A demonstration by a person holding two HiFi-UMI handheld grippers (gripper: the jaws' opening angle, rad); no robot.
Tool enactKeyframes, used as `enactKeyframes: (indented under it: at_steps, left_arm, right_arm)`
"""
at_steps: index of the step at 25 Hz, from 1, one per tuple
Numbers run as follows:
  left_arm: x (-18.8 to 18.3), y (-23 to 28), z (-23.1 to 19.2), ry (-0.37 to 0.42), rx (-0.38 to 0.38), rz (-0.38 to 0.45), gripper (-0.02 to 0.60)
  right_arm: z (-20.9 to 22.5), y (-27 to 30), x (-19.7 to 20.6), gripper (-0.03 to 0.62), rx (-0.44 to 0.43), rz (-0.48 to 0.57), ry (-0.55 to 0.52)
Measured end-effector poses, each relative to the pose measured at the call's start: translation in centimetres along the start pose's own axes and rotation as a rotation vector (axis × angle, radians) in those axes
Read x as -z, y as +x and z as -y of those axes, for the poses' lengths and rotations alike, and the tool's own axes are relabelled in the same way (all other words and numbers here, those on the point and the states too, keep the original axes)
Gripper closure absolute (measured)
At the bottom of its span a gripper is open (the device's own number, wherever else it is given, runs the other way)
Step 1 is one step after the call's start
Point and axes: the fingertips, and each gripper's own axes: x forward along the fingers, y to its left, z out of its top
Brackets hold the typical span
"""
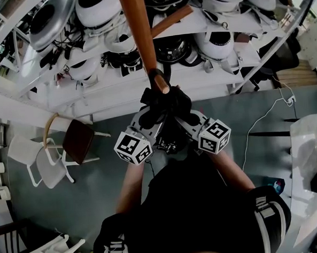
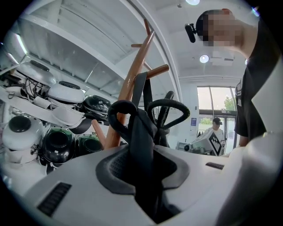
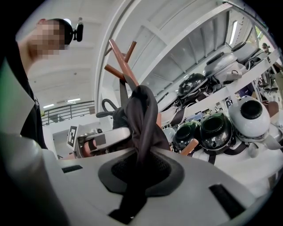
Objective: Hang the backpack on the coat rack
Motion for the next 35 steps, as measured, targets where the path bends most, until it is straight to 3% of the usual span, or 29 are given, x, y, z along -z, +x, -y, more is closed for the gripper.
enactKeyframes:
  at_steps: [11, 16, 24, 35]
  left_arm:
    - [0.3, 0.3, -1.8, 0.062, -0.046, -0.01, 0.46]
    - [0.4, -0.1, -2.2, 0.119, -0.096, -0.018, 0.423]
    - [0.8, -0.7, -2.5, 0.116, -0.108, -0.015, 0.385]
    - [1.4, -1.9, -1.6, 0.144, -0.125, -0.027, 0.371]
  right_arm:
    - [0.8, 0.7, 0.4, 0.525, 0.017, -0.014, -0.067]
    - [0.9, 0.9, 0.6, 0.485, 0.025, -0.011, -0.098]
    - [1.1, 0.7, 0.9, 0.456, 0.023, 0.014, -0.044]
    - [0.8, -0.2, 1.5, 0.413, 0.076, 0.035, -0.119]
